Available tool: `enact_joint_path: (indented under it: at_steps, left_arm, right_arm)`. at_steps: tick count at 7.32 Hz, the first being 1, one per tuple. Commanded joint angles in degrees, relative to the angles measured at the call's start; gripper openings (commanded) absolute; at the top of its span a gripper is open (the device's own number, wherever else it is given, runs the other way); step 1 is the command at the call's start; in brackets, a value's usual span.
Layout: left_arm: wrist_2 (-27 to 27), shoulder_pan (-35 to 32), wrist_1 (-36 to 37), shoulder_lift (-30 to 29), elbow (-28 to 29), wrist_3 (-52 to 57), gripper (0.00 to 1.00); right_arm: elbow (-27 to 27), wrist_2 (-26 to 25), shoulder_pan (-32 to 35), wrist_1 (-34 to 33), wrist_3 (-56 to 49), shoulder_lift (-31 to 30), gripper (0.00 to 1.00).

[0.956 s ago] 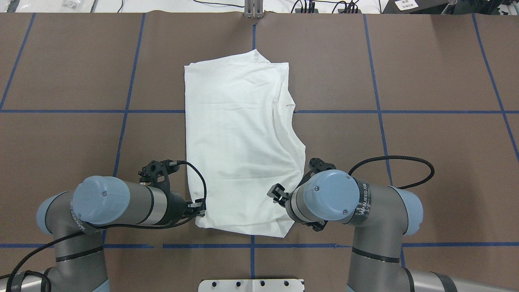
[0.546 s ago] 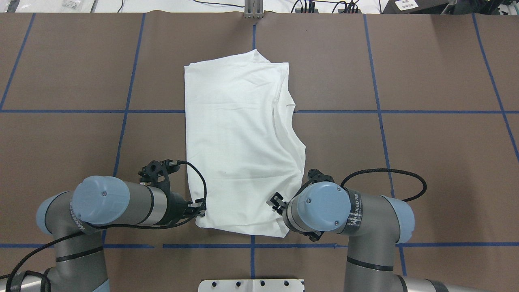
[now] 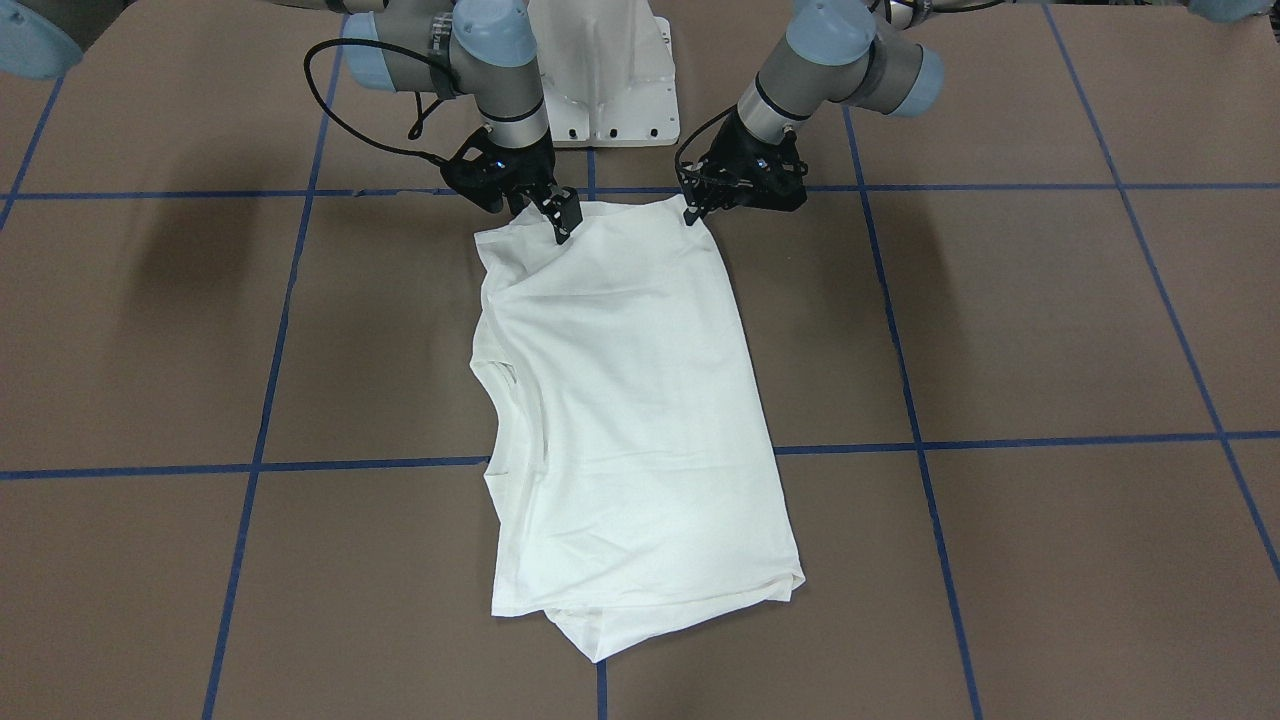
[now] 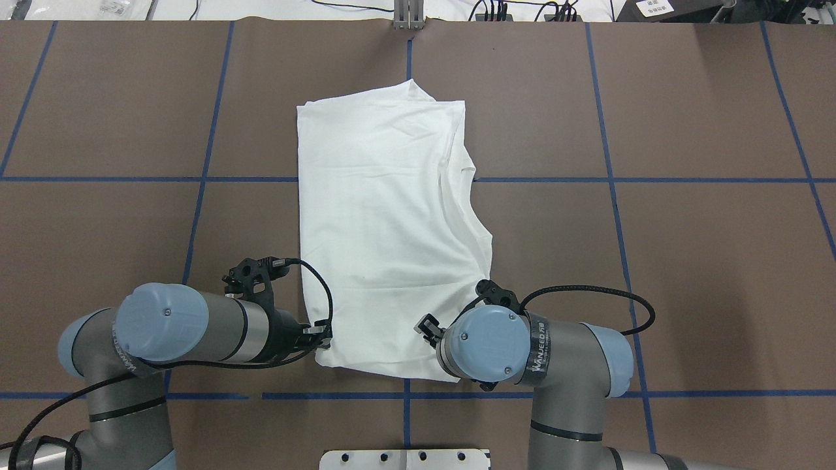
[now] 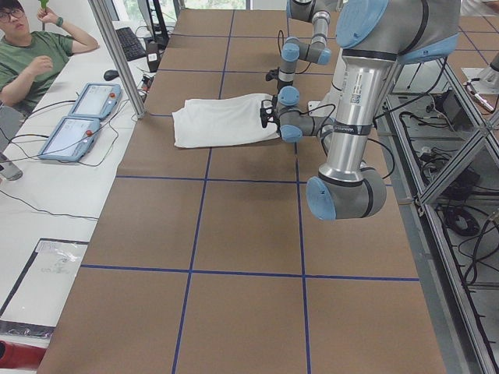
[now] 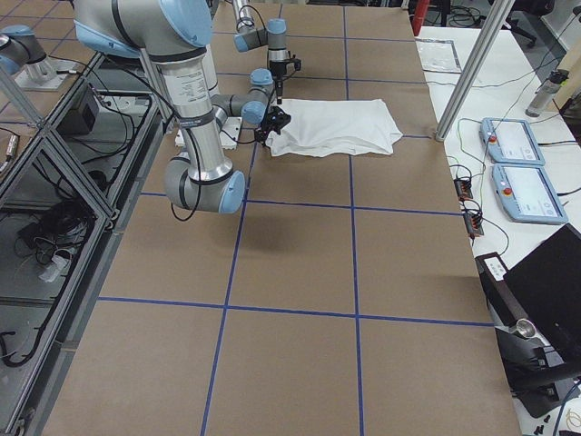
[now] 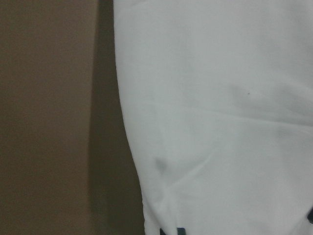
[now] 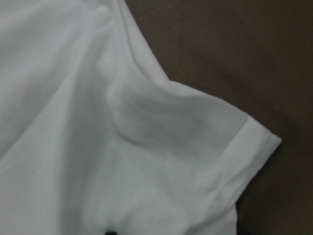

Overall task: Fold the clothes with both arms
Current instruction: 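Grasp the shirt edges nearest the robot with both grippers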

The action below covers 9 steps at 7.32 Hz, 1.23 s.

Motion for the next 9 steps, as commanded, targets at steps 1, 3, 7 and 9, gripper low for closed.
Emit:
enact_joint_path:
  at_steps: [1,3,7,9]
  left_arm:
    - [0.0,0.0,-0.1,0.0,0.0,0.0,0.00]
    - [0.0,0.0,0.0,0.1,0.0,0.0,0.00]
    - [0.0,0.0,-0.1,0.1,0.0,0.0,0.00]
    - [0.0,0.0,-0.1,0.1,0.0,0.0,0.00]
  right_arm:
    - [-0.1,-2.3,-1.1,-0.1,0.4,0.0,0.78]
    - [-0.1,-2.3,-1.1,0.0,1.1,0.0,0.54]
    - [0.7,-2.0,-1.1,-0.1,1.3,0.1,0.00]
    - [0.7,-2.0,-1.1,-0.2,1.3,0.1,0.00]
